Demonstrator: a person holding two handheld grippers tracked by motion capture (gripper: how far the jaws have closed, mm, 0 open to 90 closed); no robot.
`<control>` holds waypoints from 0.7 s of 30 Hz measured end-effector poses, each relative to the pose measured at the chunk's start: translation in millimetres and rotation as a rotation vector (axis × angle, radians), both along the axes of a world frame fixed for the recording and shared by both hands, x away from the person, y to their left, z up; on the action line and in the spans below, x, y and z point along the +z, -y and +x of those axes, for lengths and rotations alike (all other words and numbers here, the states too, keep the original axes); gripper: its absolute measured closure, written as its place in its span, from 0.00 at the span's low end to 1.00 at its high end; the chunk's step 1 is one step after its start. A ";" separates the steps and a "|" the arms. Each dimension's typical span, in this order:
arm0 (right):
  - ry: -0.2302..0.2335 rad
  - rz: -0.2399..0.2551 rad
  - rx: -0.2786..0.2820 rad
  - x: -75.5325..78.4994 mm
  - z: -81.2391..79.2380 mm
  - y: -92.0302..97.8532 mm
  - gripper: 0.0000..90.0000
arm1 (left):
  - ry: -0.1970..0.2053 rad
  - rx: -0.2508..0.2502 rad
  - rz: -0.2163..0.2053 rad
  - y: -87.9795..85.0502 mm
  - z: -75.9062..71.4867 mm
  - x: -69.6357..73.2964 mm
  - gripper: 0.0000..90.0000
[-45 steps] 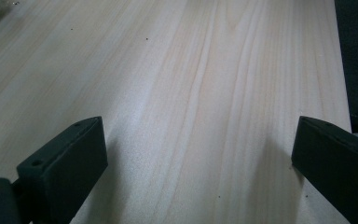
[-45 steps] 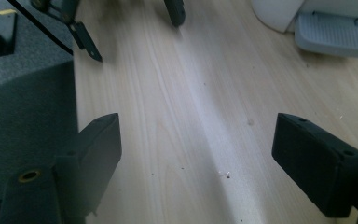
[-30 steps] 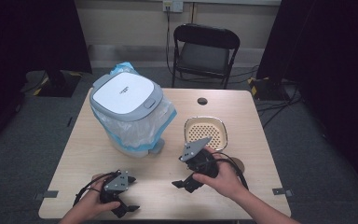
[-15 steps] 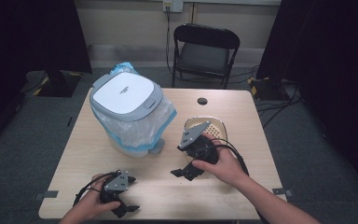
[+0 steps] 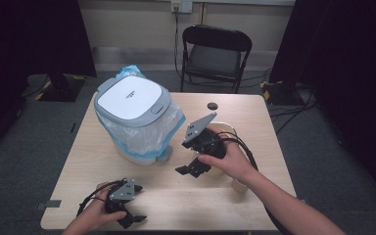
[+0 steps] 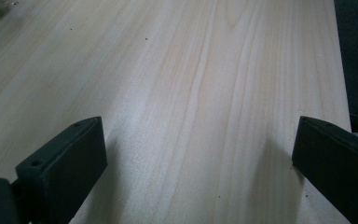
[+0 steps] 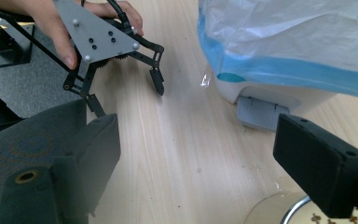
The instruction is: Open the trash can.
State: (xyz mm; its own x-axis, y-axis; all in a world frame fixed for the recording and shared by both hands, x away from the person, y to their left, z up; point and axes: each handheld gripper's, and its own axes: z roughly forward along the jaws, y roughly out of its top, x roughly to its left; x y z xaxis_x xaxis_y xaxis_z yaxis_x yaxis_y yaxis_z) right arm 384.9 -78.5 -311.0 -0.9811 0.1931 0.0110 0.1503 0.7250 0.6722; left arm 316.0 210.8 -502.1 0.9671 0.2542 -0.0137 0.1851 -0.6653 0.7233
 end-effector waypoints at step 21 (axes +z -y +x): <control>-0.003 0.019 -0.005 27.7 27.3 -0.5 0.16 | -0.001 -0.002 -0.002 0.0 0.1 -0.1 0.03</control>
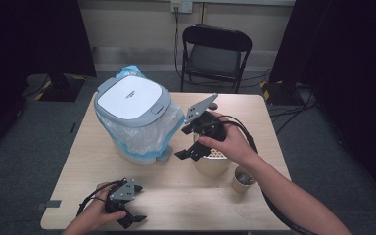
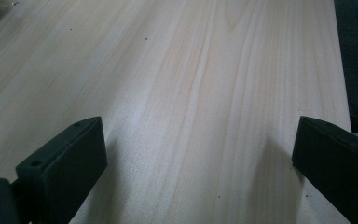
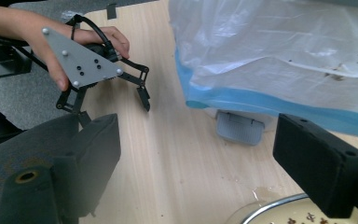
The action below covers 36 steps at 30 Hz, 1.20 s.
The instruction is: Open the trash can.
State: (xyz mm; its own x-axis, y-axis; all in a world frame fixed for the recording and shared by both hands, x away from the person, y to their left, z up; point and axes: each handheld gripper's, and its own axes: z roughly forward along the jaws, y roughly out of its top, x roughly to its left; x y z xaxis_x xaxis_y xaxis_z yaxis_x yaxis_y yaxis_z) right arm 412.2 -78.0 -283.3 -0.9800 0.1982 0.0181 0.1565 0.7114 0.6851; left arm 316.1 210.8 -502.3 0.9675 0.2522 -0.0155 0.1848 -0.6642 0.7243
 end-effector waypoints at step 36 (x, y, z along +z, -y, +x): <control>0.033 0.023 0.034 25.5 39.0 -36.1 0.16 | 0.002 0.001 0.003 0.0 -0.1 0.1 0.02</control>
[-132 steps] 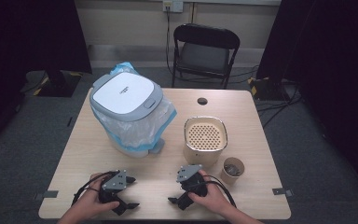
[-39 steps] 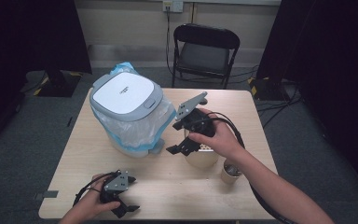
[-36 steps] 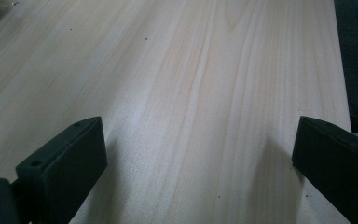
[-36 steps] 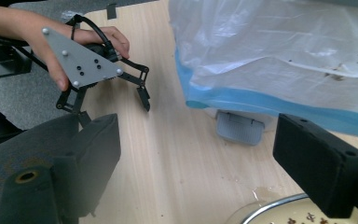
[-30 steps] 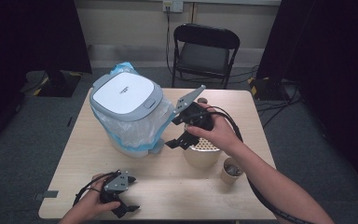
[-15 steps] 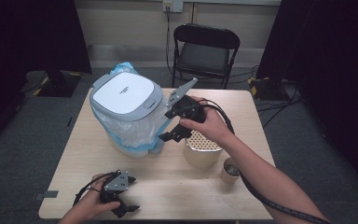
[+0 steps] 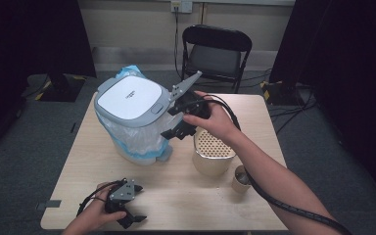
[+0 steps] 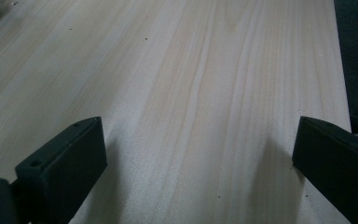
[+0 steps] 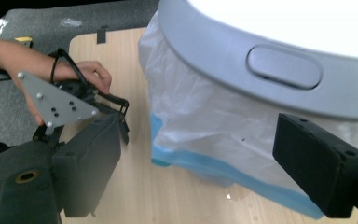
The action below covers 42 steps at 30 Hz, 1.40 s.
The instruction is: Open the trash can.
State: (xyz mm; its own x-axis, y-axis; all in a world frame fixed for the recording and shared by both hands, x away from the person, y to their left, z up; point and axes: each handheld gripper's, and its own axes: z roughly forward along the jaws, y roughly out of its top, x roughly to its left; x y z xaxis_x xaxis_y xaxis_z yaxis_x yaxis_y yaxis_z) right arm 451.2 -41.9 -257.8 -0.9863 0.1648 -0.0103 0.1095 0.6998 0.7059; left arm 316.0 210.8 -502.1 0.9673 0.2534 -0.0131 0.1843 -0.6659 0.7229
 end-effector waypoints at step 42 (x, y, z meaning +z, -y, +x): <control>0.031 -0.005 0.020 5.7 21.9 -36.5 0.14 | 0.001 -0.004 0.004 0.1 0.0 0.0 0.02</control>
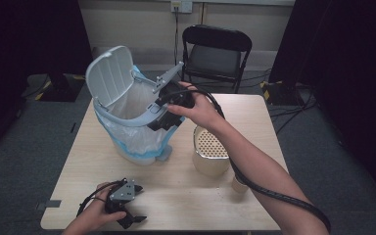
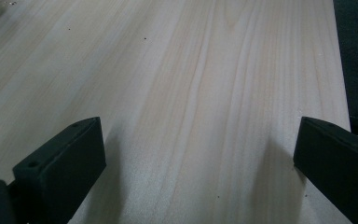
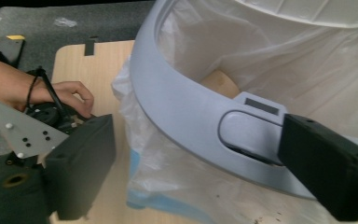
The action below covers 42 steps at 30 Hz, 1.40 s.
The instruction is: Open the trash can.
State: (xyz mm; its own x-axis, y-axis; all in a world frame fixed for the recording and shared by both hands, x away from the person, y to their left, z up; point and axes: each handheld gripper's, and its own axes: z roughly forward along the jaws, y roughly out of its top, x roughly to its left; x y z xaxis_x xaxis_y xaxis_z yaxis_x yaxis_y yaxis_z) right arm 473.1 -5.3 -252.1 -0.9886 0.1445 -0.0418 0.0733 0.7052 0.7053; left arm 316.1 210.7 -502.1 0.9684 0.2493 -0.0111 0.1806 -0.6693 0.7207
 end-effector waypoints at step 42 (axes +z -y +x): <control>-0.067 0.086 -0.130 -33.7 -31.0 107.8 0.17 | -0.002 0.000 -0.002 0.1 0.0 -0.2 0.02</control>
